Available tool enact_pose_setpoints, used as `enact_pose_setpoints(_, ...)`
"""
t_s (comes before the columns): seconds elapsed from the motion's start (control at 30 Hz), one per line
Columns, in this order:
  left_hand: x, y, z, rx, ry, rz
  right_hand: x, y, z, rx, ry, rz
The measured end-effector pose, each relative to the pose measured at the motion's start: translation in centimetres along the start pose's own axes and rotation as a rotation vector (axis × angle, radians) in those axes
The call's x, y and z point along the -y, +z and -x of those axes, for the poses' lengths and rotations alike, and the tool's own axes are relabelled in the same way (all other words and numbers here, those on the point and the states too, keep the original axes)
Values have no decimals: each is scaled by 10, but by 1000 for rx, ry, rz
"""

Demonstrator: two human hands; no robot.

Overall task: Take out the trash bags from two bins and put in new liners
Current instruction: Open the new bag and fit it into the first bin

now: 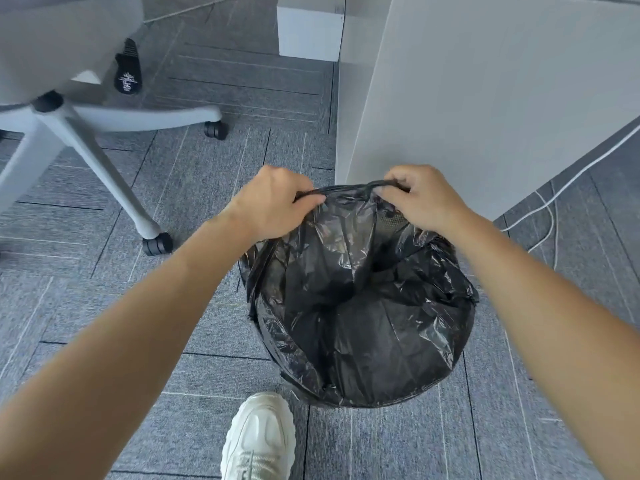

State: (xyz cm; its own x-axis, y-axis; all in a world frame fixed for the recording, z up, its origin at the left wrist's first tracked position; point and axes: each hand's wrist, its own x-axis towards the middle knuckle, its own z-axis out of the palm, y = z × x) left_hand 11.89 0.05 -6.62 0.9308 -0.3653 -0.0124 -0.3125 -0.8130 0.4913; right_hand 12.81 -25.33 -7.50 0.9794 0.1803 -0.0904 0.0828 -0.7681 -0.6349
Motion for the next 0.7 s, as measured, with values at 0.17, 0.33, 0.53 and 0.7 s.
enact_pose_setpoints(0.17,16,7,-6,98,-311,491,-11,2,-14,104,349,-300)
enact_pose_setpoints(0.33,23,31,4,323,-622,743,-22,13,-24,198,488,-146)
enact_pose_setpoints(0.53,33,32,20,255,-544,449,-20,2,-7,85,449,-192)
enact_pose_setpoints(0.7,24,1,16,-22,-390,373,-11,-3,37,-245,-33,142)
